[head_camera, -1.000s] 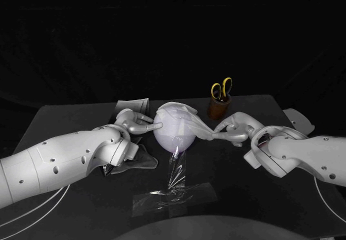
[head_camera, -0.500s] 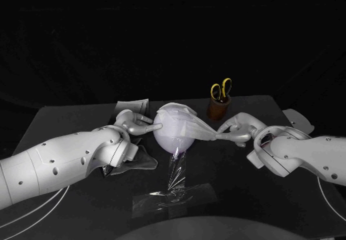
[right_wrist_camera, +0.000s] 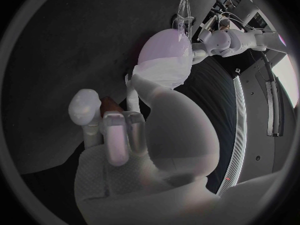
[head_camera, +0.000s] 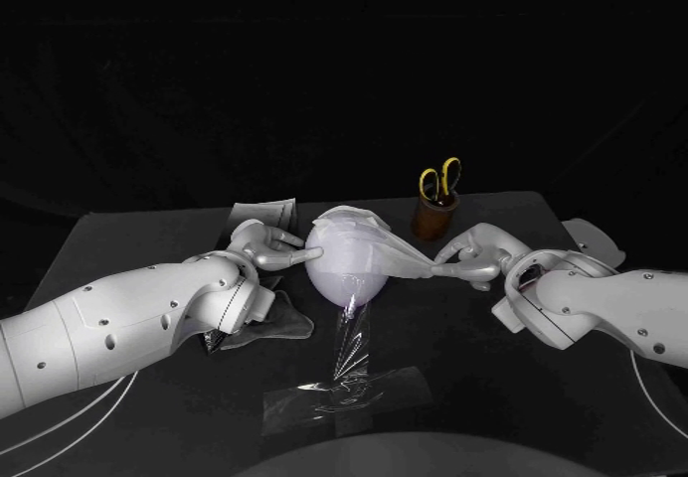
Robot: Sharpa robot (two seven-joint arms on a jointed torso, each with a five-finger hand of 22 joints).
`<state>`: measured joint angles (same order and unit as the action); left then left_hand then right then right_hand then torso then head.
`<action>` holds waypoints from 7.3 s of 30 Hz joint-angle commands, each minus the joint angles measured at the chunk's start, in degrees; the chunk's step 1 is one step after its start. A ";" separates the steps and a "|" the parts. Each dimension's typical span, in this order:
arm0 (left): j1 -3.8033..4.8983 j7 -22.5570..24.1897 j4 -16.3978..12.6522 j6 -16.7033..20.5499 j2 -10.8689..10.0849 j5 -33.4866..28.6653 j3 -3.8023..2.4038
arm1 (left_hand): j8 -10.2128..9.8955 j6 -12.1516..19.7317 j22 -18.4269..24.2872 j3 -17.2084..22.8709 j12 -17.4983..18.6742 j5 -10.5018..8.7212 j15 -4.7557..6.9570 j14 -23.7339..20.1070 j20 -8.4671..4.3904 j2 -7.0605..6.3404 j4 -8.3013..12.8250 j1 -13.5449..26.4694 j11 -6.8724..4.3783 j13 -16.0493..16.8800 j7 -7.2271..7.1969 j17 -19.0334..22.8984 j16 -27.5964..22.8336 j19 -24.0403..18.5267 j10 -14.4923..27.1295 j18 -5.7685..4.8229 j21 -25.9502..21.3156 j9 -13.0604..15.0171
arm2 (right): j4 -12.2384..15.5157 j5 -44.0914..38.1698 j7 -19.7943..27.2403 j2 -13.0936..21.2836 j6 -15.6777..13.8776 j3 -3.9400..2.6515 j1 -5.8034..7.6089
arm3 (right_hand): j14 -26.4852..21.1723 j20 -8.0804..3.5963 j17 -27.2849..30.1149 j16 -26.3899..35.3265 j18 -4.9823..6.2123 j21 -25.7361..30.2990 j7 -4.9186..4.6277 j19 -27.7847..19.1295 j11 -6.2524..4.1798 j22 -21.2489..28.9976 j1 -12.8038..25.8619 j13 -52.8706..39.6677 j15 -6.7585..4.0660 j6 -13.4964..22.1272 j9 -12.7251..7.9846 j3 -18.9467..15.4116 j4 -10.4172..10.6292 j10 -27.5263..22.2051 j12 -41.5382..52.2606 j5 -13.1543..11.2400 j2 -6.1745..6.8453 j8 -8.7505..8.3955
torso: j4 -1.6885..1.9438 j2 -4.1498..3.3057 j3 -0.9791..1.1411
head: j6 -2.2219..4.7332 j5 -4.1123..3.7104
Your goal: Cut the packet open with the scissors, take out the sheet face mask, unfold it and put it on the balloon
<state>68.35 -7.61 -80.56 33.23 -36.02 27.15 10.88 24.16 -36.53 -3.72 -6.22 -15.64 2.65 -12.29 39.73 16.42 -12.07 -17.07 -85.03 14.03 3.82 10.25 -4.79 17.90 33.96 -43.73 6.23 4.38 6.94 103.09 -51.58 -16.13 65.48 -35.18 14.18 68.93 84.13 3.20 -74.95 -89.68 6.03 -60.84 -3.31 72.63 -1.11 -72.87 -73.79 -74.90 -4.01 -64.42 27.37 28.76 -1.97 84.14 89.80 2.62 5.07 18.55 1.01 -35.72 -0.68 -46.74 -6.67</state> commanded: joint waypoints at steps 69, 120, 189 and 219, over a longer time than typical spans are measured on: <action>-0.23 9.21 -12.84 -7.56 -14.20 -5.81 -2.15 | 3.99 -10.77 -16.85 -0.41 -15.91 0.06 10.94 29.24 -9.83 7.97 0.26 -1.60 -8.72 6.19 -0.74 -22.85 41.47 31.66 -17.72 3.94 30.56 1.26 | -0.31 3.61 13.15 -2.47 -7.29 0.01 -0.59 | 4.12 2.49 -10.06 1.81 2.70 13.53 -4.63 -7.26 4.22 7.03 2.56 -8.13 3.63 10.44 -3.21 -12.90 5.12 2.34 -11.22 0.63 4.17 -8.37 | -0.07 -0.05 -0.01 | -0.07 1.51; 3.79 15.10 8.91 -23.36 -3.31 1.37 -5.69 | 0.58 -7.52 -23.90 -11.89 -21.10 0.19 9.31 21.01 -7.08 16.44 0.95 -10.90 -7.66 8.75 0.13 -24.08 40.27 18.86 -8.53 4.32 38.46 1.25 | -17.51 1.08 17.76 -14.32 8.90 -0.80 5.59 | 5.87 2.03 -15.05 -0.32 0.43 1.46 -4.97 0.56 4.40 -0.99 -1.97 -12.39 3.65 6.33 -5.85 0.41 -2.45 4.53 -4.02 0.17 -3.14 -11.90 | -0.01 -1.73 -0.12 | 3.97 0.08; 4.94 13.61 21.85 -37.39 6.95 10.57 -5.94 | 0.01 -12.84 -51.69 -18.36 -53.39 0.16 12.23 38.73 -10.03 21.56 2.55 -11.34 -11.15 30.66 -2.90 -66.49 68.62 27.62 -5.21 1.38 66.42 1.41 | -16.61 0.91 18.59 -16.58 12.46 -2.05 6.28 | 5.87 2.84 -15.05 -0.32 -0.17 -2.27 -5.12 2.13 4.85 -3.90 1.01 -15.10 4.12 5.18 -6.56 -2.46 -3.37 5.86 0.20 0.14 -2.43 -12.89 | -0.17 -2.84 -0.16 | 4.67 0.32; 4.92 17.95 22.44 -28.91 7.23 5.33 -5.96 | 4.77 -21.04 -58.37 -13.28 -56.66 0.26 14.28 42.46 -11.33 26.32 8.80 -20.52 -13.20 41.21 -4.74 -71.90 69.97 32.15 -14.65 0.23 71.22 4.05 | -17.61 0.26 18.82 -17.34 6.08 -2.05 6.28 | 5.87 0.83 -15.05 -0.32 -0.12 -2.34 -1.32 1.90 1.58 -4.63 -0.23 -15.10 1.47 -0.87 -0.96 -3.41 -5.50 5.86 0.20 0.15 -5.00 -5.91 | -0.14 -2.86 -0.18 | 4.47 0.15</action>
<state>73.20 8.15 -58.01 1.73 -28.79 36.19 4.98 28.64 -57.21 -62.22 -20.21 -71.52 2.83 2.03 82.53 5.33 9.04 -9.06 -104.37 3.99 39.27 5.56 -74.93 87.80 66.15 -55.24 7.04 75.60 11.01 85.50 -50.72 1.93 48.24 -26.46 12.13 75.24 84.04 4.41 -74.91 -89.62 6.10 -63.02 -4.69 74.69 0.76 -74.90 -74.25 -74.93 -2.08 -65.10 26.26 25.22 -7.29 83.98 89.69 2.76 0.49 12.45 0.88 -38.55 -0.86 -42.34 -6.46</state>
